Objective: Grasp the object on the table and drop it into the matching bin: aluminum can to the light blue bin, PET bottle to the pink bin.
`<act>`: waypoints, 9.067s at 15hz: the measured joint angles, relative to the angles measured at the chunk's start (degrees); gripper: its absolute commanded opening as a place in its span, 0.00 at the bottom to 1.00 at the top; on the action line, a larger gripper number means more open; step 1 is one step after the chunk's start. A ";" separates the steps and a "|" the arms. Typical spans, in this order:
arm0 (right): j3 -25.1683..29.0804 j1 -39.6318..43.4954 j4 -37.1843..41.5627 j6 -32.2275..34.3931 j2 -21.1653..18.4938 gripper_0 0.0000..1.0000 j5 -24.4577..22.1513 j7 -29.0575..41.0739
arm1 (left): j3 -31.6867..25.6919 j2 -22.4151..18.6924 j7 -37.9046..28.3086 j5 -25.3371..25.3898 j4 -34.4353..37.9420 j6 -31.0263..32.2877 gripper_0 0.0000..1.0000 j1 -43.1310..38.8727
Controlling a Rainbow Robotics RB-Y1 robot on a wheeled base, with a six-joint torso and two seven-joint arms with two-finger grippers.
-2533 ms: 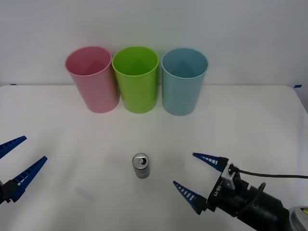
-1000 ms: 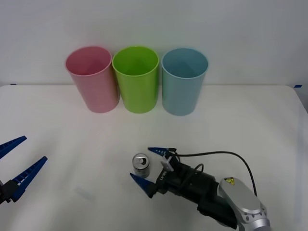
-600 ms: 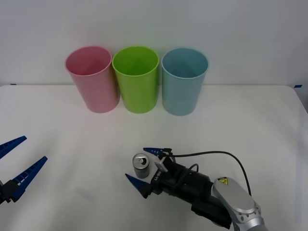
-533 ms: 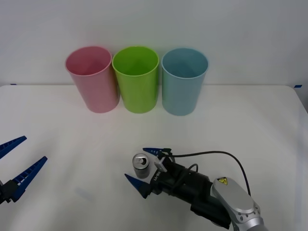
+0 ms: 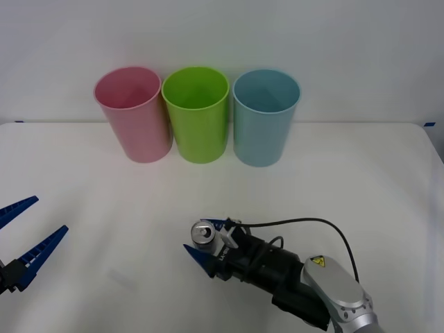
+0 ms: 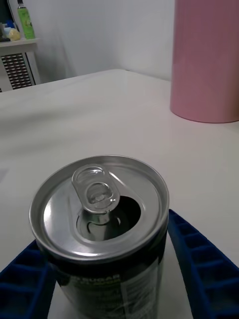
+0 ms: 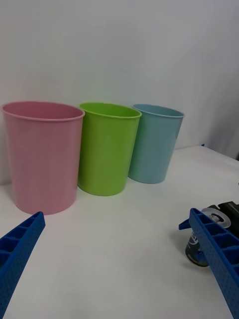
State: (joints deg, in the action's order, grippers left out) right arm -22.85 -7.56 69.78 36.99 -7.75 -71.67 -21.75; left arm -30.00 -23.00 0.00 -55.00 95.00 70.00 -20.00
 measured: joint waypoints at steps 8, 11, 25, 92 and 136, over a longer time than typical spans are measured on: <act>0.00 0.00 0.10 -0.05 -0.06 0.00 0.34 -0.08 | 0.00 0.00 0.00 0.00 0.00 0.00 1.00 0.00; 0.34 0.07 0.80 0.78 -0.39 0.00 0.96 0.36 | 0.00 0.00 0.00 0.00 0.00 0.00 1.00 0.00; 8.89 18.43 38.59 -1.63 -16.50 0.00 5.67 20.96 | 0.00 0.00 0.00 0.00 0.00 0.00 1.00 0.00; 29.53 -17.22 19.29 -3.37 -2.66 1.00 -22.23 41.59 | 0.00 0.00 0.00 0.00 0.00 0.00 1.00 0.00; 44.76 38.05 39.22 28.77 -15.72 1.00 -0.01 23.68 | 0.00 0.00 0.00 0.00 0.00 0.00 1.00 0.00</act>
State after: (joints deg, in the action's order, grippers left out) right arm 21.90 30.49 109.00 65.76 -23.47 -71.68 1.93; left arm -30.00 -23.00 0.00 -55.00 95.00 70.00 -20.00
